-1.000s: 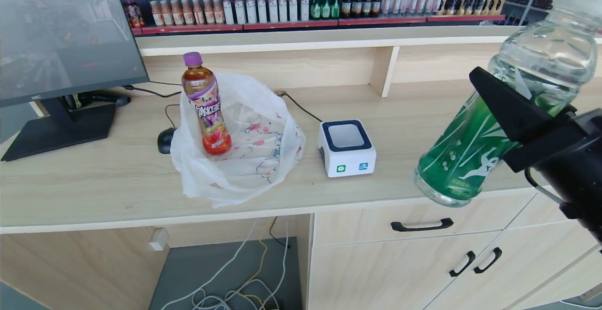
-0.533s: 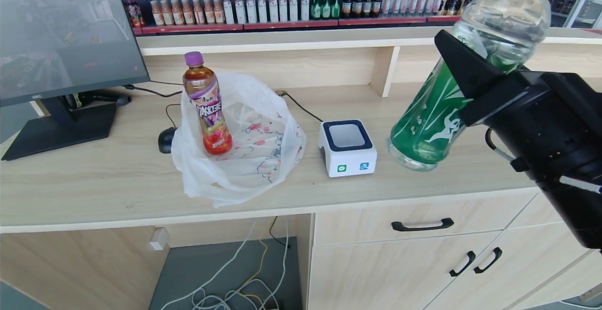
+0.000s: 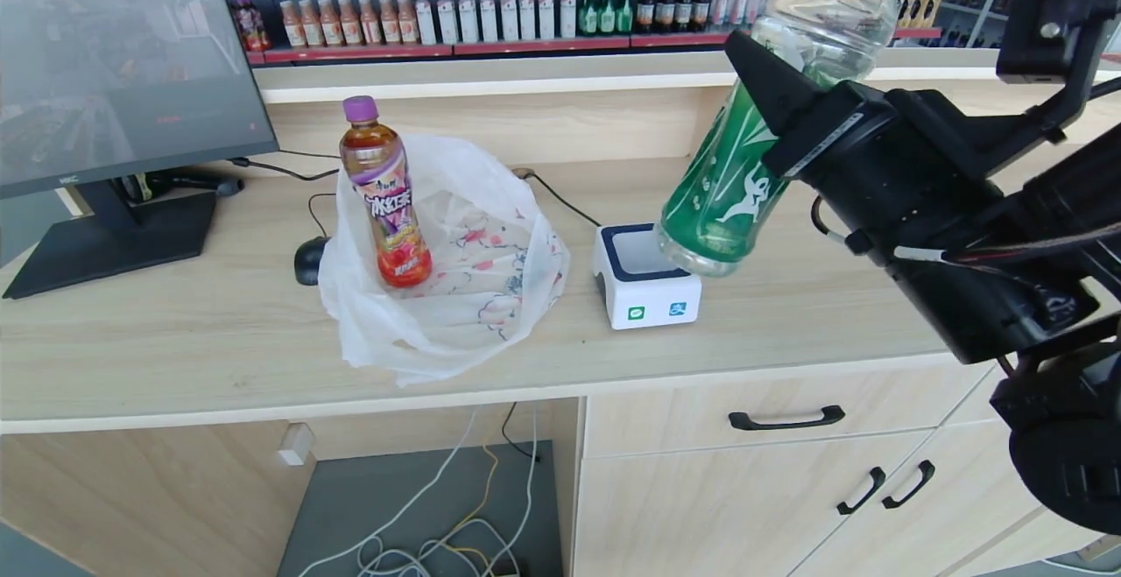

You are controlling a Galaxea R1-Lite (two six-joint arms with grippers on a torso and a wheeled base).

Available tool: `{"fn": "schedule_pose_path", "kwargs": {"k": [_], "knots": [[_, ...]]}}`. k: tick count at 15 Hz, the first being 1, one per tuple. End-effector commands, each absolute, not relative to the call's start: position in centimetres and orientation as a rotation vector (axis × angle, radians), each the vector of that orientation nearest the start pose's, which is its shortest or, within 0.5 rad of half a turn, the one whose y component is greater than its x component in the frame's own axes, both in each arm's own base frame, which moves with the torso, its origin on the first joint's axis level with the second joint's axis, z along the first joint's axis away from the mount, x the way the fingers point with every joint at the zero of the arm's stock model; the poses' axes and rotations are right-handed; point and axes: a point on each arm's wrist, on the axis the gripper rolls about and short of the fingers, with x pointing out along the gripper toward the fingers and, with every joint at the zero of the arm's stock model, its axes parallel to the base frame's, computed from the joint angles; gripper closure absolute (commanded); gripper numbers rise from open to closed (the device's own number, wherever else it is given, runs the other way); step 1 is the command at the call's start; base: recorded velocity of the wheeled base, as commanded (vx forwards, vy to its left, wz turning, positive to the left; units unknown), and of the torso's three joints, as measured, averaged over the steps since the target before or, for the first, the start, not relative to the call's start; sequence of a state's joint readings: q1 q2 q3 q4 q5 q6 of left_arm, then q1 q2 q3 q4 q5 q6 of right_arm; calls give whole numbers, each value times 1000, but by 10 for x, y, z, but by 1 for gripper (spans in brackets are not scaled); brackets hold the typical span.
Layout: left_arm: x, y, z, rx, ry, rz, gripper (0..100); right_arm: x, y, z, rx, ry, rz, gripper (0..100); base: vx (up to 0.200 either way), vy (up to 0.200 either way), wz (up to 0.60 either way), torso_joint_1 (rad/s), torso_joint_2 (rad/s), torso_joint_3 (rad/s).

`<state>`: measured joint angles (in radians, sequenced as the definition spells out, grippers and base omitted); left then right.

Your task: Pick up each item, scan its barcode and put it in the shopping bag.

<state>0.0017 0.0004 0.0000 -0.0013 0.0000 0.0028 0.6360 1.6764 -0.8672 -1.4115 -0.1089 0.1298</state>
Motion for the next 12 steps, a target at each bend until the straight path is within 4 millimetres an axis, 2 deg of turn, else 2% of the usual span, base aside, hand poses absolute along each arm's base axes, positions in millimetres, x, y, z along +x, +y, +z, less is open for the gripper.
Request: {"fn": "schedule_pose_path", "kwargs": {"k": [1, 6, 8, 12], "knots": [[-23, 0, 76, 3, -2, 2, 0, 251, 176, 284, 400, -536, 551, 100, 0, 0, 0, 0, 0, 0], [-23, 0, 76, 3, -2, 2, 0, 285, 165, 273, 694, -478, 553, 100, 0, 0, 0, 0, 0, 0], [-23, 0, 76, 3, -2, 3, 0, 300, 158, 266, 772, -484, 543, 100, 0, 0, 0, 0, 0, 0], [-23, 0, 76, 3, -2, 2, 0, 320, 158, 258, 914, -454, 561, 100, 0, 0, 0, 0, 0, 0]]}}
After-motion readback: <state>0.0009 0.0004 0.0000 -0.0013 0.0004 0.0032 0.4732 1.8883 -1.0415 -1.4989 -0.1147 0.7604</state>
